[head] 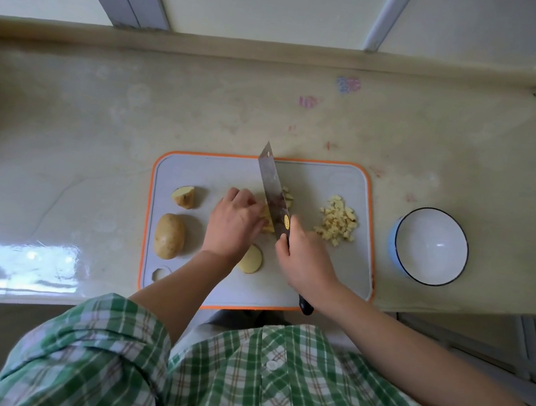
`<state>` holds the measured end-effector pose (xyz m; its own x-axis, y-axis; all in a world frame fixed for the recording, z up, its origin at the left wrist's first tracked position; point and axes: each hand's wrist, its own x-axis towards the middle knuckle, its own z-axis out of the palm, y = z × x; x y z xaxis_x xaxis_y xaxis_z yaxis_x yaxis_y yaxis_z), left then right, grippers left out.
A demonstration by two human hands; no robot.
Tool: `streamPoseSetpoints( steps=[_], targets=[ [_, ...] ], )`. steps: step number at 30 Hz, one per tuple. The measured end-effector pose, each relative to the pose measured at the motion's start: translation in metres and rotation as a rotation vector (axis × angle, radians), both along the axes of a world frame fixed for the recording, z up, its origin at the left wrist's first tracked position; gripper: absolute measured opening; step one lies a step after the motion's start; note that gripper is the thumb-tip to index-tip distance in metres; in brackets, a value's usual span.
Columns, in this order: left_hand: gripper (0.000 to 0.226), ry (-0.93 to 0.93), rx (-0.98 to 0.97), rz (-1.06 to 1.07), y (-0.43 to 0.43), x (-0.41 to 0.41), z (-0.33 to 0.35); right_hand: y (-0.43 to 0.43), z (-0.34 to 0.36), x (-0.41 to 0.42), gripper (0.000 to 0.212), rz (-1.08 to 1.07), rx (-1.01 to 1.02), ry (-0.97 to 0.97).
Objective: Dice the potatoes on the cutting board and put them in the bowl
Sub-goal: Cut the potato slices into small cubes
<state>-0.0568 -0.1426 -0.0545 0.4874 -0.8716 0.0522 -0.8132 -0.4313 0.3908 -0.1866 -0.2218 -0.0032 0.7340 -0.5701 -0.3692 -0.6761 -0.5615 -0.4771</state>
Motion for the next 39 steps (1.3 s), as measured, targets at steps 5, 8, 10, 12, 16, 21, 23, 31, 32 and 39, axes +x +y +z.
streamPoseSetpoints(
  steps=[5, 8, 10, 12, 16, 21, 23, 31, 32, 39],
  targets=[
    [0.022, 0.014, 0.015, -0.013, 0.000, -0.001, -0.003, 0.005, -0.005, 0.000, 0.017, -0.009, -0.025, -0.015],
    [0.021, 0.028, 0.006, -0.014, -0.001, 0.000, -0.004, 0.008, -0.010, 0.001, 0.019, -0.033, -0.017, -0.018],
    [0.019, 0.034, 0.006, -0.007, -0.001, 0.000, -0.005, 0.010, -0.014, 0.002, 0.021, -0.033, -0.023, -0.005],
    [0.017, 0.048, 0.010, 0.005, -0.001, 0.000, -0.004, 0.013, -0.017, 0.003, 0.028, -0.022, -0.040, 0.007],
    [0.017, 0.057, 0.015, 0.005, -0.002, 0.000, -0.003, 0.012, -0.016, 0.003, 0.031, -0.019, -0.053, 0.018],
    [0.023, 0.092, -0.002, 0.027, 0.003, 0.002, 0.000, -0.004, -0.008, 0.002, 0.007, -0.053, -0.038, -0.068],
    [0.029, 0.102, -0.007, 0.035, 0.005, 0.003, 0.000, -0.007, -0.004, 0.002, 0.011, -0.063, -0.024, -0.091],
    [0.030, 0.118, -0.008, 0.047, 0.008, 0.002, 0.002, -0.003, -0.006, 0.000, 0.012, -0.025, -0.012, -0.055],
    [0.030, 0.117, -0.009, 0.049, 0.007, 0.002, 0.003, -0.003, -0.006, 0.000, 0.012, -0.025, -0.014, -0.052],
    [0.024, 0.130, 0.004, 0.101, -0.001, 0.003, 0.005, -0.006, -0.002, -0.001, 0.015, -0.033, -0.021, -0.087]
  ],
)
